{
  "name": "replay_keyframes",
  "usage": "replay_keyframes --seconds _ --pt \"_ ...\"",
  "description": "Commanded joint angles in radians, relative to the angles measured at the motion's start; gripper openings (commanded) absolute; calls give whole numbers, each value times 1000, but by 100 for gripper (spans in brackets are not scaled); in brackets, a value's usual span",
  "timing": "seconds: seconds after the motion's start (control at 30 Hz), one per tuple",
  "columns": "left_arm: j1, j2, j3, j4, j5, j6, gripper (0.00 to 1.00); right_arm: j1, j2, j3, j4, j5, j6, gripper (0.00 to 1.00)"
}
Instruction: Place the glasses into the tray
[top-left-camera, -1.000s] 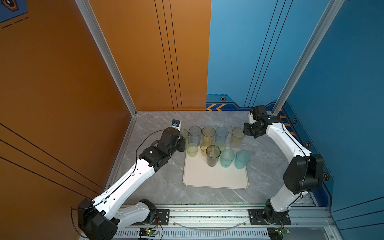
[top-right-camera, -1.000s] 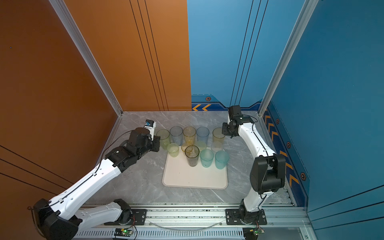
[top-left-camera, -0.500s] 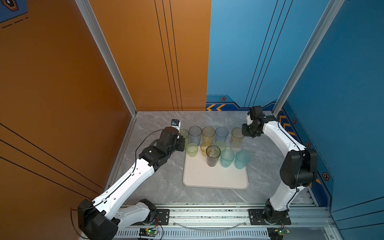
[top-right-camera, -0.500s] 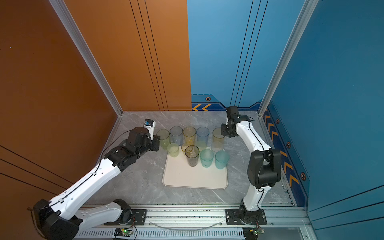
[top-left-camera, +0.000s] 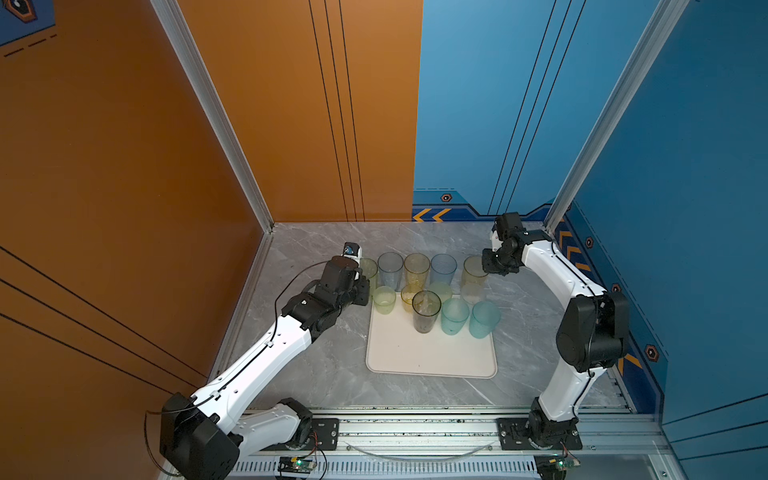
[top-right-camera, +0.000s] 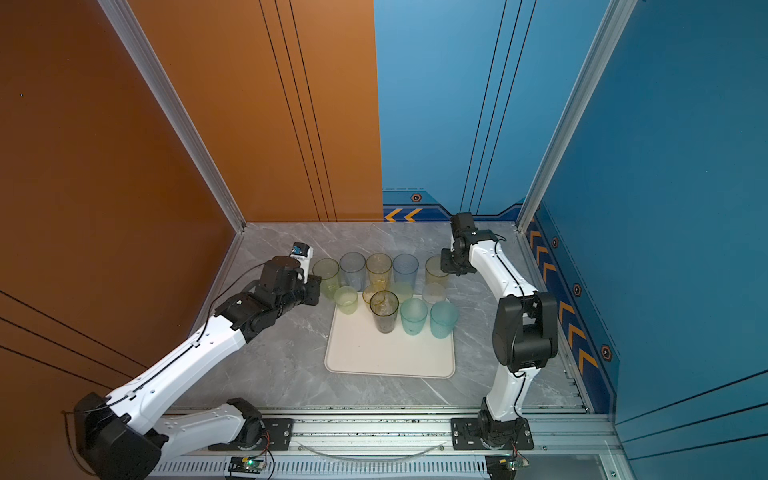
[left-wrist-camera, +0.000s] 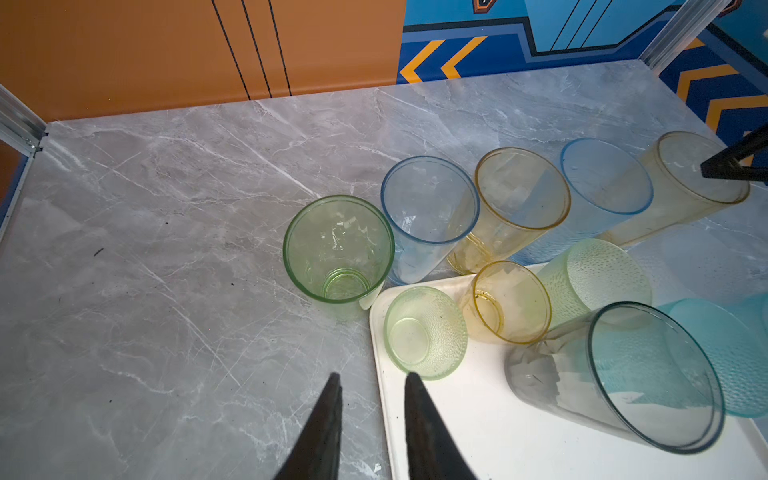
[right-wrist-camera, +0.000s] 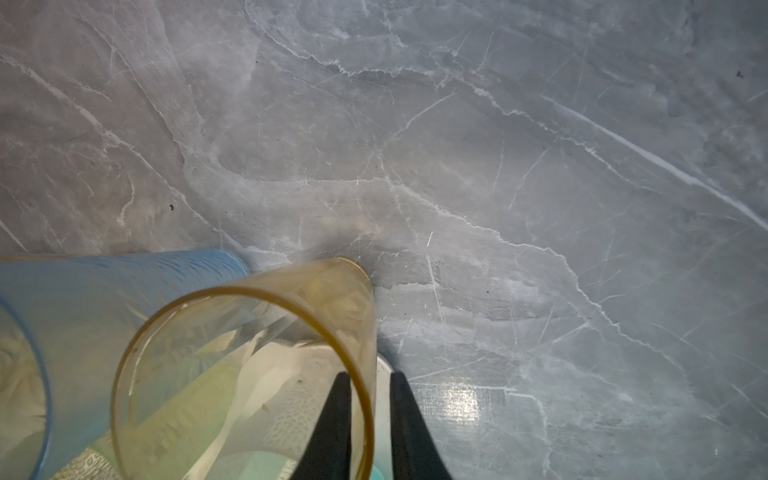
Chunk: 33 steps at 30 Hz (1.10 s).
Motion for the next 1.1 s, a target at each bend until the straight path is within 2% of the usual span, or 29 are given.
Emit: replay_keyframes --seconds 0.0,0.33,0.63,0.93,1.07 --pt "14 11 -12 21 31 -8 28 7 15 28 -37 42 -12 13" --pt "21 14 -15 21 39 -8 27 8 21 25 -37 52 -20 0" --pt "22 19 -17 10 33 -10 27 6 -64 -21 10 93 -8 0" --pt "25 10 -38 -14 -5 -5 27 -10 -275 -135 138 183 15 0" --pt "43 -12 -61 -21 -14 -13 27 0 -417 -168 183 157 -1 0"
